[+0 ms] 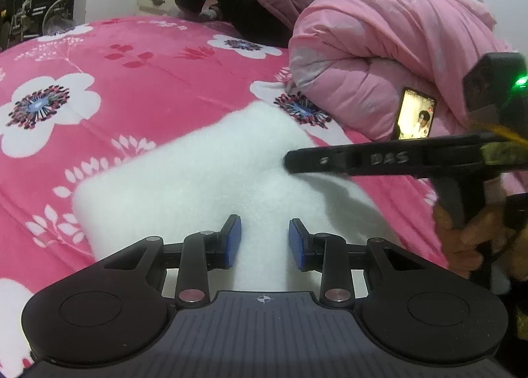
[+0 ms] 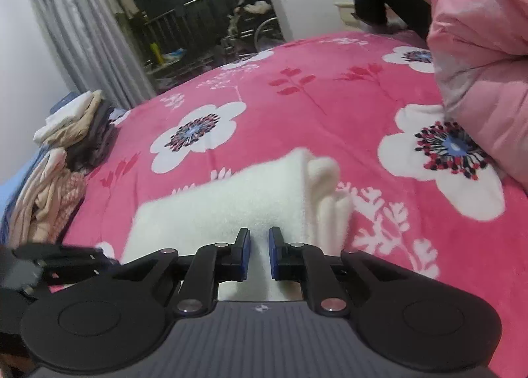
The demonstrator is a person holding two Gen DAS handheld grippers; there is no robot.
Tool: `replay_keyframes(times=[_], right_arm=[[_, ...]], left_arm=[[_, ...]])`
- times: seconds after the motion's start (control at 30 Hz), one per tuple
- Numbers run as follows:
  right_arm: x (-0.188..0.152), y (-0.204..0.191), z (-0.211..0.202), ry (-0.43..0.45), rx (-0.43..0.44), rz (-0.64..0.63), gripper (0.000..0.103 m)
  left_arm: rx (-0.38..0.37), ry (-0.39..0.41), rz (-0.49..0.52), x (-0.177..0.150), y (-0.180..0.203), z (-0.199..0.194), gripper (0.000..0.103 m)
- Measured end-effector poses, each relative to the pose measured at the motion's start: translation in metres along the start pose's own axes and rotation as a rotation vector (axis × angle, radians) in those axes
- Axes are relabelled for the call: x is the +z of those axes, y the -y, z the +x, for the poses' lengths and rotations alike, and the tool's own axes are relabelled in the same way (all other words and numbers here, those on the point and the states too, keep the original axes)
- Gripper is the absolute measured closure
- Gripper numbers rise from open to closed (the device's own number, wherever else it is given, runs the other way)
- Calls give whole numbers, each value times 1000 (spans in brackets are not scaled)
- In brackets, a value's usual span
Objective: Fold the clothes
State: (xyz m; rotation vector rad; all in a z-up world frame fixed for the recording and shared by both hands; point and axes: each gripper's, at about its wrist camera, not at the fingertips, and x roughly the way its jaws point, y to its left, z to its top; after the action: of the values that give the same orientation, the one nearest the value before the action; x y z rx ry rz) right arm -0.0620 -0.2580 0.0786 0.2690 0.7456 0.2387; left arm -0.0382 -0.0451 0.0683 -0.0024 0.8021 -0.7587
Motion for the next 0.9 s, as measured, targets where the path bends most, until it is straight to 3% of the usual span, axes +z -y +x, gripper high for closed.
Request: replay_keyframes(times=[0.17,0.23,0.3,0.43,0.5,0.6,0.67,0.8,0.9], right_arm=[[-15,-17,-37,11,-18,-14,86],[-31,-17,-32,-44,-88,-55,86],[-41,-8,-22,-58,-97,-51,86],[-29,-11,-32,-66,-96,-14,86],[-29,-23,-47,-52,-91,-46,85],[-34,-36,-63,-63,-55,-76,85],[-45,-38,-53,-123,-103,-115,86],[-57,-16,-34,-154,-101,-69,85],[-52,-17,-42,-163,-104,-42,85]], left_arm=[[-9,1,-6,-1,-2,-1,71],[-15,0,-7,-1,-2,-1,71],[-17,-2,-10,-1,-1,1,71],[-17,28,-13,0,0,-9,71],[-58,66,-16,0,-2,-23,71],[-123,51,36,-6,4,-30,71],[-167,40,71,-11,9,-35,71],[-139,-8,65,-18,13,-21,71],[-117,-44,59,-23,16,-9,71]])
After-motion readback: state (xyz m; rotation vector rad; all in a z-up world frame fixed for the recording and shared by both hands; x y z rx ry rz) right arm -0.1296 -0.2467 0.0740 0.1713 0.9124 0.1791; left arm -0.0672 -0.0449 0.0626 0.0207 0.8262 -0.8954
